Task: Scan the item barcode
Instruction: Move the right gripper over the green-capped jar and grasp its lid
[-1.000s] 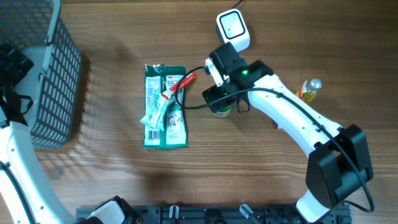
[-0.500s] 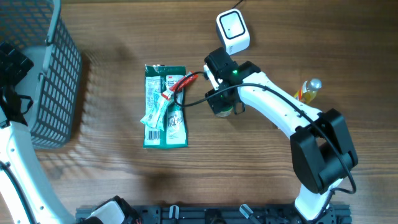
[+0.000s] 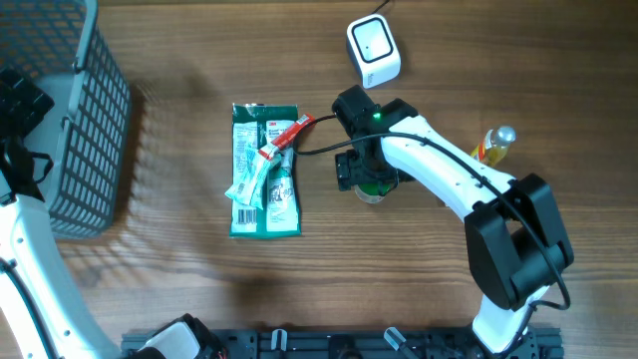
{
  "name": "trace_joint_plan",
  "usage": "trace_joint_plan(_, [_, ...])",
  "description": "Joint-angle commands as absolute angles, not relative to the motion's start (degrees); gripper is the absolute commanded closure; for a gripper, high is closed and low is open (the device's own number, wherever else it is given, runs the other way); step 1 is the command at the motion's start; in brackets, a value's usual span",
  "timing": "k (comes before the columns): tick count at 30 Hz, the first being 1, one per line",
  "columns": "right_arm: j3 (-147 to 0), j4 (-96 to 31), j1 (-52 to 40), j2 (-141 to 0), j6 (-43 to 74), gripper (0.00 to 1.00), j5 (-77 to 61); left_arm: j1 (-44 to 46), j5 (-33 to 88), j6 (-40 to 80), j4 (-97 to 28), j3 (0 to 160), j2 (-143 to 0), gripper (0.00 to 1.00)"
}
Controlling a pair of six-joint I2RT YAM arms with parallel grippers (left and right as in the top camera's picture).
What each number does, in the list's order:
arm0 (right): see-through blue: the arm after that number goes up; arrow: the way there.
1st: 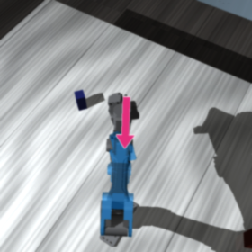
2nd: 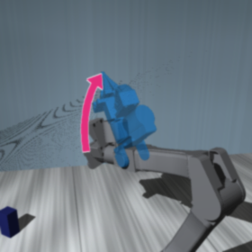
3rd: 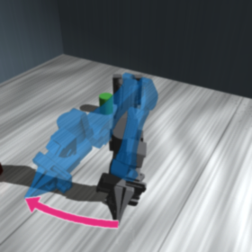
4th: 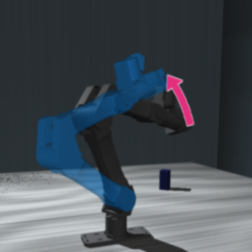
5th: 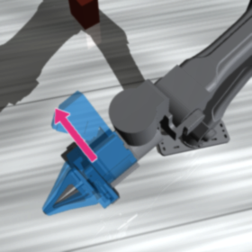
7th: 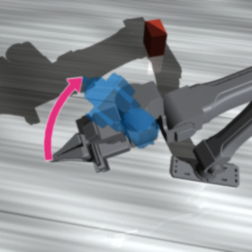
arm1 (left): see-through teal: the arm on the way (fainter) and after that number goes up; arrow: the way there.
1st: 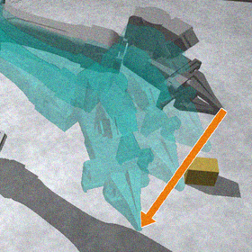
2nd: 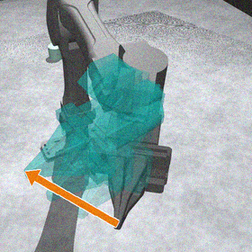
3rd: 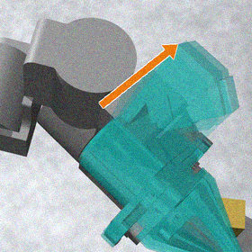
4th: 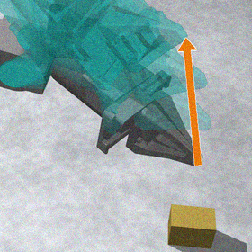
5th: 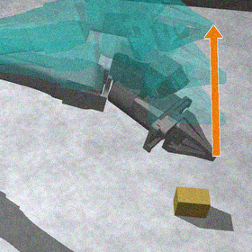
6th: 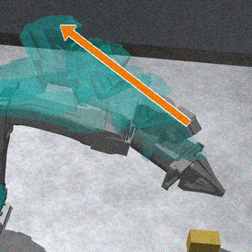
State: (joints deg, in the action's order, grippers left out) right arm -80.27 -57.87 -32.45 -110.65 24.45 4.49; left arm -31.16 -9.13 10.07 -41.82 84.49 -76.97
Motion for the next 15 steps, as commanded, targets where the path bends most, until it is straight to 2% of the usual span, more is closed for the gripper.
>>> trace_joint_plan(1, [-79.9,-57.9,-32.4,-111.5,25.8,0.06,4.0,-31.4,-8.8,9.0,-41.7,84.8,-76.9,0.0])
trace_joint_plan(6, [-79.9,-57.9,-32.2,-111.6,27.4,0.14,4.0,-31.4,-8.8,9.0,-41.7,84.8,-76.9,0.0])
trace_joint_plan(15, [-79.7,-57.9,-32.2,-111.6,27.4,0.15,4.0,-31.4,-8.8,9.0,-41.7,84.8,-76.9,0.0])
